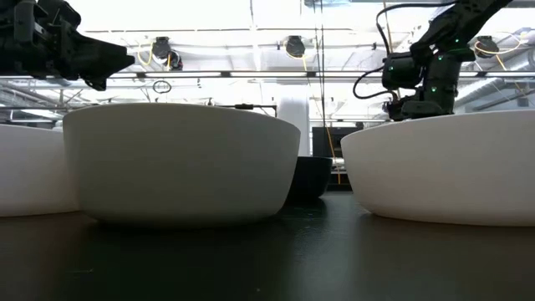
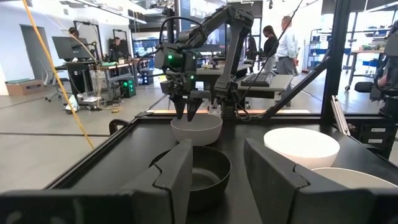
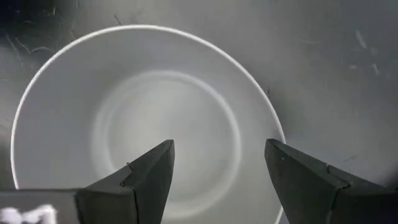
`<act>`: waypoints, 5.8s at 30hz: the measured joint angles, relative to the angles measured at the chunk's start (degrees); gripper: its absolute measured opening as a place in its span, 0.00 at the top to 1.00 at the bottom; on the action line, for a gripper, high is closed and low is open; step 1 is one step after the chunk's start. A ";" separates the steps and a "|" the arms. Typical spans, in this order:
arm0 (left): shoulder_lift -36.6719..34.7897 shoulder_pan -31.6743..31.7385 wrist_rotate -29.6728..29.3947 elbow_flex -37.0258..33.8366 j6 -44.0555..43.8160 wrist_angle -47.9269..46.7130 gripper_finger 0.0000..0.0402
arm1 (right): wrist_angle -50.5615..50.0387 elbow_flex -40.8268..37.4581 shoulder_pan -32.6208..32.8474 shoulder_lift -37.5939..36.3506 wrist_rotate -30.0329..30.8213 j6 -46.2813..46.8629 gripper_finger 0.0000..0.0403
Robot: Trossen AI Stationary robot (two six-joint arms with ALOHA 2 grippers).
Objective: Nest bowls inside each other
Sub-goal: Stack the gray bowl on the black bowl
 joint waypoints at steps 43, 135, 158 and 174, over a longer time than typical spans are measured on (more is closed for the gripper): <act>0.00 0.02 -0.02 0.01 1.01 -0.42 0.63 | -6.78 3.45 -1.38 -2.12 6.35 -2.59 0.56; 0.00 0.02 -0.01 0.01 0.94 -1.20 0.63 | 4.00 -1.73 -1.42 2.73 4.07 -4.64 1.00; 0.00 0.02 -0.02 -0.01 0.96 -1.14 0.63 | 9.61 6.58 -0.42 -6.04 -2.03 -6.06 1.00; 0.00 0.00 -0.02 0.01 1.12 -1.27 0.63 | 22.30 8.87 5.86 -6.47 -17.43 -7.09 1.00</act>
